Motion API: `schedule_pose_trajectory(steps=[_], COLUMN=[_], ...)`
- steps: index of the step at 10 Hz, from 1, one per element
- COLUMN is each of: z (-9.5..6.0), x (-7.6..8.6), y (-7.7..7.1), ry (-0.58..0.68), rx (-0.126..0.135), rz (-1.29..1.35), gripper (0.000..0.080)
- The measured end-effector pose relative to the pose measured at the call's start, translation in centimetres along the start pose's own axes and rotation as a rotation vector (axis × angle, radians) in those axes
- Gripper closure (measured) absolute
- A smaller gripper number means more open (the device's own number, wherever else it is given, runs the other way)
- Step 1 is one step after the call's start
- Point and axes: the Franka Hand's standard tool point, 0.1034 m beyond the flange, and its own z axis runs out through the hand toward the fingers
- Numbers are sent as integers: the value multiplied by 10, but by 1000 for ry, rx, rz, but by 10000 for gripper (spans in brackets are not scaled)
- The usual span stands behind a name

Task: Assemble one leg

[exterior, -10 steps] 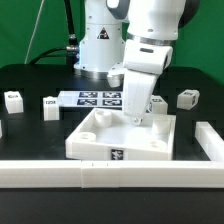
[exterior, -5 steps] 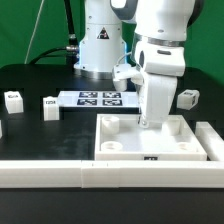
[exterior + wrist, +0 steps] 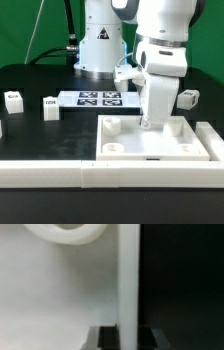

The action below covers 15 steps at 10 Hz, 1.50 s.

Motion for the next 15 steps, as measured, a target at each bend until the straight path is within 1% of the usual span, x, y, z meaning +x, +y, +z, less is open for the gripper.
schedule_pose_trajectory(steps=[1,2,6,7,8,9,10,11,12,13,15], z=[0,-1,0,0,0,0,0,0,0,0,-1], x=[3,4,4,3,3,3,2,2,2,2,2], y=[4,5,5,5,5,5,5,5,5,5,5], ry=[2,1,1,1,1,1,1,1,1,1,2], rx=[-4,-3,-3,-3,-2,-2,-2,-2,-2,-2,-3], rz=[-1,0,2,3,3,4,4,5,5,6,9], gripper=[741,741,739,528,528,314,314,180,180,155,150])
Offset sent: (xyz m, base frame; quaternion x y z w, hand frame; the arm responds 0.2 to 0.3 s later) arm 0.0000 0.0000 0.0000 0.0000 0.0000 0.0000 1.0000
